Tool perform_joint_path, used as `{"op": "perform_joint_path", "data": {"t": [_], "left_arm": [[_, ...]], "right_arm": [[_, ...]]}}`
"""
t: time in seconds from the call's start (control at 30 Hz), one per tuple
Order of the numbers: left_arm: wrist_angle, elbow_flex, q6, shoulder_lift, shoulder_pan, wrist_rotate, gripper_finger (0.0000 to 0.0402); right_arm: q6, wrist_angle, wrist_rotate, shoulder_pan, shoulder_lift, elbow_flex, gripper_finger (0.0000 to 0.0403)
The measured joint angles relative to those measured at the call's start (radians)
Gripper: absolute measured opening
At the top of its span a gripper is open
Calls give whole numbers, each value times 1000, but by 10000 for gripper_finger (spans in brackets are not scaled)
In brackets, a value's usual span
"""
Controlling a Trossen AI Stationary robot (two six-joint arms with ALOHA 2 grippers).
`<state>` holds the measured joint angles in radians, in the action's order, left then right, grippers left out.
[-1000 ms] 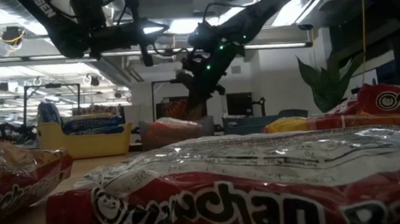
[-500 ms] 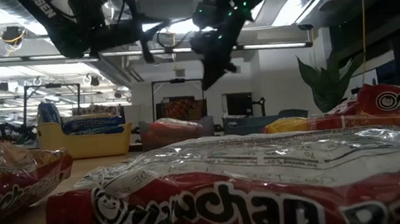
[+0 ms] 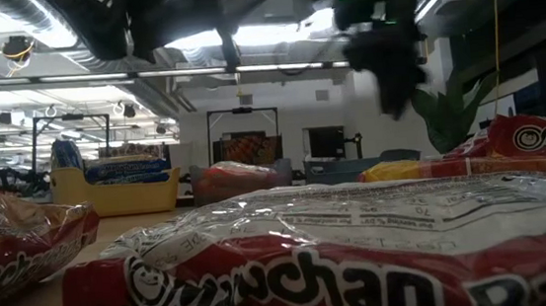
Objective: Sort Maruchan noodles
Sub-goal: Put the orange noodle pack into the black bin
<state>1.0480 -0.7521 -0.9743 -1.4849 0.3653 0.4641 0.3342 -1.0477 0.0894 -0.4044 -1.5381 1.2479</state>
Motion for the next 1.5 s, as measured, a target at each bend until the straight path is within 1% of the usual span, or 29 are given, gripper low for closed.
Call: {"op": "perform_joint_path", "data": {"t": [0.1,0.2,0.27,0.37,0.47,0.6,0.73,0.83,0.93,1.03,1.13,1.3,1.4,1.5], "left_arm": [[-80,0,39,0,-38,-15,96],[-205,0,94,-3,-64,-19,116],[-271,0,138,-15,-82,-31,129],[-315,0,170,-49,-107,-49,145],[-332,0,162,-101,-129,-56,157],[-334,0,123,-189,-164,-61,168],[-331,0,60,-258,-197,-127,176],[-266,0,12,-303,-209,-161,180],[-235,-2,-33,-328,-224,-171,181],[-245,-2,-39,-347,-244,-200,181],[-237,-2,-39,-355,-256,-219,181],[-245,-3,-44,-379,-256,-220,181],[-248,-2,-55,-401,-258,-219,181],[-250,-2,-89,-430,-263,-220,181]], "right_arm": [[222,150,21,51,172,-249,214],[444,325,29,119,287,-440,228],[557,409,33,169,333,-529,232],[687,438,0,247,371,-601,232],[807,448,-64,337,386,-628,232],[928,462,-144,442,387,-629,232],[1059,447,-235,530,382,-629,232],[1143,417,-293,582,382,-629,232],[1210,415,-312,622,382,-629,232],[1268,416,-345,664,382,-630,232],[1342,436,-370,698,382,-659,232],[1414,557,-378,728,382,-747,232],[1419,645,-379,728,382,-791,232],[1418,692,-396,725,382,-819,232]]}}
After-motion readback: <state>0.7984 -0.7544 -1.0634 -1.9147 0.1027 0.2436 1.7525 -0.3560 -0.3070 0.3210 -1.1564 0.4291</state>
